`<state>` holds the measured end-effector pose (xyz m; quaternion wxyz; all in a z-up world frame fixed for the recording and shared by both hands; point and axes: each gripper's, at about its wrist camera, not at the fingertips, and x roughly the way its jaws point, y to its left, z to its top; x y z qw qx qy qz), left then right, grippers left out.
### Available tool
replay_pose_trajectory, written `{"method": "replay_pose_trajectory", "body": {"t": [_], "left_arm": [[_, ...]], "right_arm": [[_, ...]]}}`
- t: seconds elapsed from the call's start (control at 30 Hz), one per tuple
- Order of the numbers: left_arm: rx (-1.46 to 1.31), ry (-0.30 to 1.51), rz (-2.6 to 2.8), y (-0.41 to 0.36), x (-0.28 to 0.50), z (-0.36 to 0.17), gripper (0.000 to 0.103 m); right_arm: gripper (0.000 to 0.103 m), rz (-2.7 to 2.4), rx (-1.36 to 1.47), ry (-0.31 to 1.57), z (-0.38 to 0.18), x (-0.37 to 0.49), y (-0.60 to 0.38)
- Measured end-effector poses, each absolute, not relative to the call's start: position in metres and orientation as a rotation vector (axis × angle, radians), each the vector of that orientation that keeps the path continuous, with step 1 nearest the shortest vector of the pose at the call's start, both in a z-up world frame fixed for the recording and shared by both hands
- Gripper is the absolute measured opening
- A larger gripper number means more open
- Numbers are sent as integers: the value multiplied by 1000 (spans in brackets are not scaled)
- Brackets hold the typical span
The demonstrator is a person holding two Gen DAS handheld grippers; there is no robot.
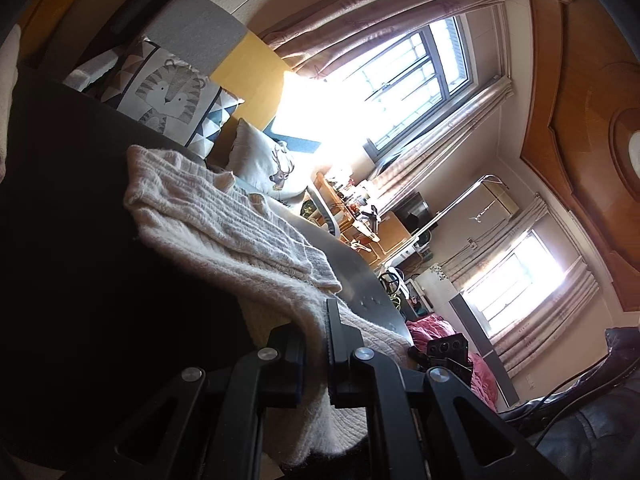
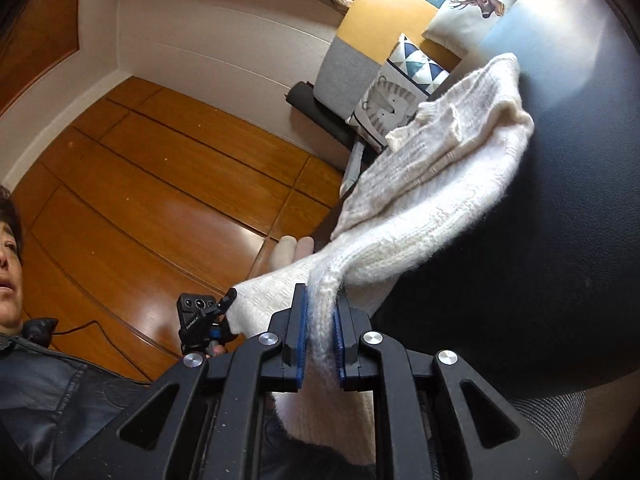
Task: Fold clothes
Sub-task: 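Lift the hem with both grippers and fold it toward the collar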
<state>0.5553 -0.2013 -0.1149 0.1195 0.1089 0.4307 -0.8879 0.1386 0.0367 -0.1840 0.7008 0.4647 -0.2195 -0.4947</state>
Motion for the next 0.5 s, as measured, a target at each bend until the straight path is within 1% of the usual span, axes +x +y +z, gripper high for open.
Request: {"method": "replay_pose_trajectory", "body": {"t": [0.17, 0.33, 0.5], "left_arm": [[272, 1266, -2610, -202, 564, -106, 7], [228, 1307, -2597, -210, 564, -111, 7], [212, 1303, -2585, -230, 555, -113, 7]], "right_arm": [[12, -1111, 1006, -494, -170, 140, 41], [12, -1111, 986, -533, -166, 134, 33], [12, -1132, 961, -577, -163, 120, 13]]}}
